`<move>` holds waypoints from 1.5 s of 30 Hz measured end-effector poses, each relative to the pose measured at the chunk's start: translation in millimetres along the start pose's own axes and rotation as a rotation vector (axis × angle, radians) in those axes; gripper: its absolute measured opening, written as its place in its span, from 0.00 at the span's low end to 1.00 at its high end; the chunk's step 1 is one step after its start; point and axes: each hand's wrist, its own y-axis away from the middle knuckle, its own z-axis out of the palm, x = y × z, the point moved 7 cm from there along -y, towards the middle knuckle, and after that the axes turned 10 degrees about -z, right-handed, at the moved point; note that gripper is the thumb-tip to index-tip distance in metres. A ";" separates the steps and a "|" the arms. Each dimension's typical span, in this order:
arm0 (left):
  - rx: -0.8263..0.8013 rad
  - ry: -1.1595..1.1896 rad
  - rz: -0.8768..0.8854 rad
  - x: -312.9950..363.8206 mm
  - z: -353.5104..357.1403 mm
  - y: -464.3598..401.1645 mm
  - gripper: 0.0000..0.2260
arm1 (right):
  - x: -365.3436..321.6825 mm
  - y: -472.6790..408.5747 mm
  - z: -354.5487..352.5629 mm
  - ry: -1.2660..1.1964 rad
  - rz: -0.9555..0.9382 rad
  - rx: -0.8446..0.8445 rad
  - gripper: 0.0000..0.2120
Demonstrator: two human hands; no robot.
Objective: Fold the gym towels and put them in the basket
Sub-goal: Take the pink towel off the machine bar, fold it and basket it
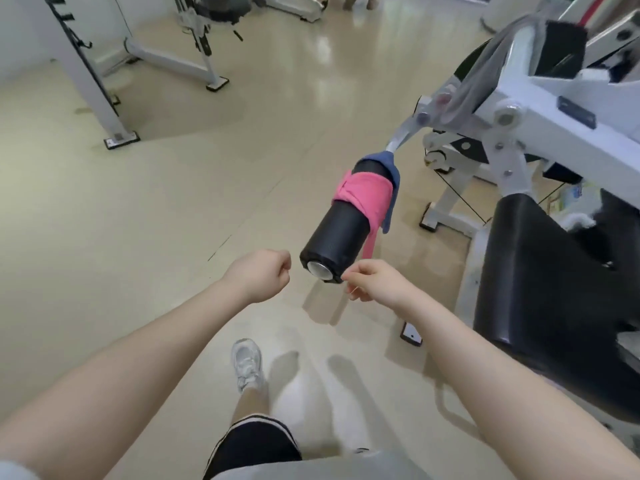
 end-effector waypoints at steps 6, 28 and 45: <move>-0.100 -0.037 0.123 -40.7 -80.2 -144.8 0.12 | -19.5 -129.7 -3.1 -0.125 0.153 0.214 0.07; -0.568 0.463 -0.005 30.8 -35.7 -425.7 0.08 | 78.2 -381.0 -85.0 0.858 0.272 0.004 0.24; -0.627 0.275 0.184 89.6 -54.2 -432.8 0.08 | 23.2 -336.9 -155.4 0.237 0.214 0.325 0.08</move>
